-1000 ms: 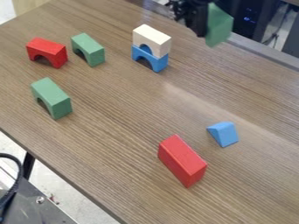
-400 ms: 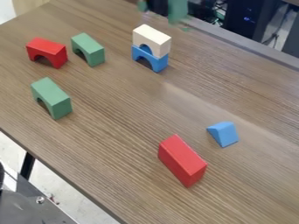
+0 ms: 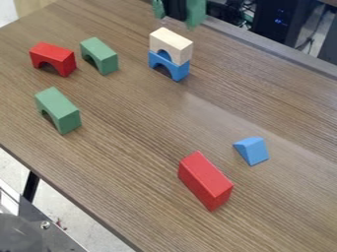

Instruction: Put the green arch on the white arch

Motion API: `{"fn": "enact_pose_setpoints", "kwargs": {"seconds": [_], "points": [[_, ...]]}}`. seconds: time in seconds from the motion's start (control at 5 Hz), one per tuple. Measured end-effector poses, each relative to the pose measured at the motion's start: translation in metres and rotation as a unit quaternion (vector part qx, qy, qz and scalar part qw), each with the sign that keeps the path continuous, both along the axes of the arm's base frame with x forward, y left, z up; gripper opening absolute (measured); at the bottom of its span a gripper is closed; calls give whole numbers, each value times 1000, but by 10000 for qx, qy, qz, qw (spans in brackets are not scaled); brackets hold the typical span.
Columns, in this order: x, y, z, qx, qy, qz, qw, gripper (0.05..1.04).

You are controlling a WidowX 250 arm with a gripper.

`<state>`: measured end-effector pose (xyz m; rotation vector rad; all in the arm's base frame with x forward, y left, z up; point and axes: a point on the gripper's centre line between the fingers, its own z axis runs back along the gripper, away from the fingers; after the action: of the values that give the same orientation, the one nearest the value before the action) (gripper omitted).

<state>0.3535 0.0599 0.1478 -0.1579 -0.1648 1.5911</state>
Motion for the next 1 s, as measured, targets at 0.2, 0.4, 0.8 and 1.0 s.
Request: {"fn": "enact_pose_setpoints", "kwargs": {"seconds": [0.2,0.4,0.8,1.0], "points": [[3,8,-11,17,135,61,9999,579],[6,18,-21,42,234,115,9997,579],[11,25,-32,77,311,77,9995,579],[18,26,-33,90,281,39,9996,579]]}}
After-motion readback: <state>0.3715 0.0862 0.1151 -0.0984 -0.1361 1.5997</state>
